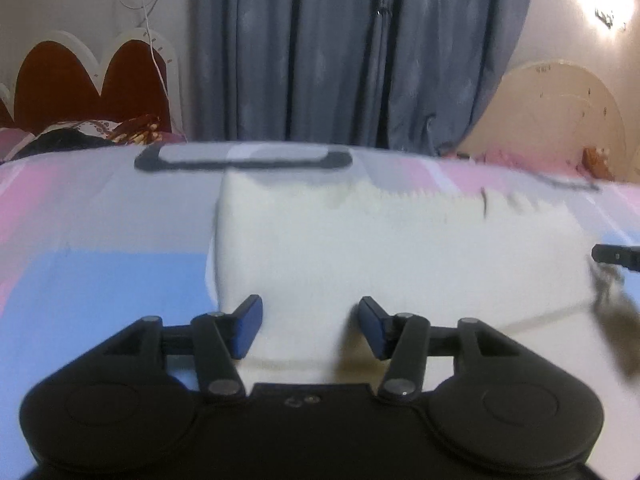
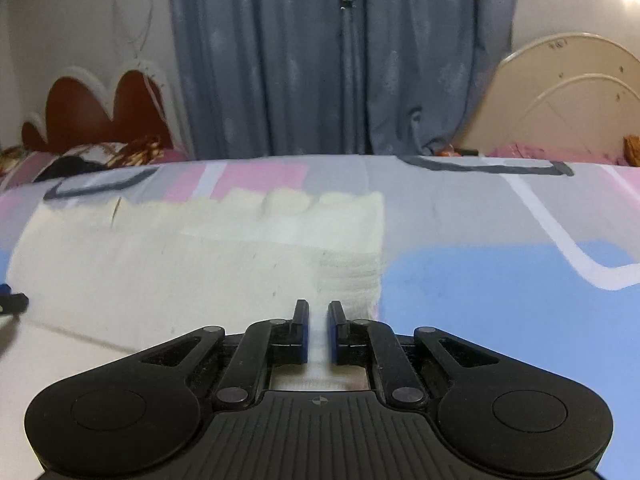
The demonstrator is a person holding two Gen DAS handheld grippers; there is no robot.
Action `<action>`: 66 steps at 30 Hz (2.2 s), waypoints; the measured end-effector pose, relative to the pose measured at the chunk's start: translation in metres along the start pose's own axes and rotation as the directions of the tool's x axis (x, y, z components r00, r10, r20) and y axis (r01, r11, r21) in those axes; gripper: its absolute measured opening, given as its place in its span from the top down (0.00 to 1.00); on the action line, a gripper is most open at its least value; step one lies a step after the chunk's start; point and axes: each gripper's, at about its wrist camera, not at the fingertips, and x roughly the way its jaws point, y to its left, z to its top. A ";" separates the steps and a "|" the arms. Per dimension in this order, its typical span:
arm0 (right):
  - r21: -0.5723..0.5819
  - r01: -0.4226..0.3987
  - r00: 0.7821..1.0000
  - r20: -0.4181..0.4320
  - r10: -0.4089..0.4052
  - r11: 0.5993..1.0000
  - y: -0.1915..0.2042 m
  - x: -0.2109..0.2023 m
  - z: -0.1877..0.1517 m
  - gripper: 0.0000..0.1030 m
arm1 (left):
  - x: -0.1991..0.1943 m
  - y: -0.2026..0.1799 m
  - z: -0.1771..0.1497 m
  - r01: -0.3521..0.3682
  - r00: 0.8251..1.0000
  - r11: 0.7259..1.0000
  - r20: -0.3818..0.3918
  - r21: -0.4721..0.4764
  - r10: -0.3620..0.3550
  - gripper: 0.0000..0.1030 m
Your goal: Fold small clothes
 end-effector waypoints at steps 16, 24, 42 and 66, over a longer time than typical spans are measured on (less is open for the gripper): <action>0.002 -0.091 0.994 0.061 0.090 0.996 0.013 0.046 0.016 0.93 | 0.055 0.058 0.037 -0.170 0.984 0.981 0.028 -0.093 0.174 0.47; -0.044 -0.258 0.965 0.042 0.259 0.965 0.053 0.048 0.027 0.93 | 0.054 -0.035 0.051 -0.057 0.991 0.983 0.131 0.173 0.035 0.12; -0.035 -0.153 0.988 0.029 0.154 0.988 0.034 0.016 0.008 0.78 | 0.011 -0.045 0.017 0.015 0.991 0.995 0.129 0.103 -0.028 0.06; -0.044 -0.034 0.999 -0.009 0.034 0.998 0.005 -0.028 -0.028 0.71 | -0.005 -0.029 -0.016 -0.060 0.998 0.996 0.027 0.070 0.058 0.17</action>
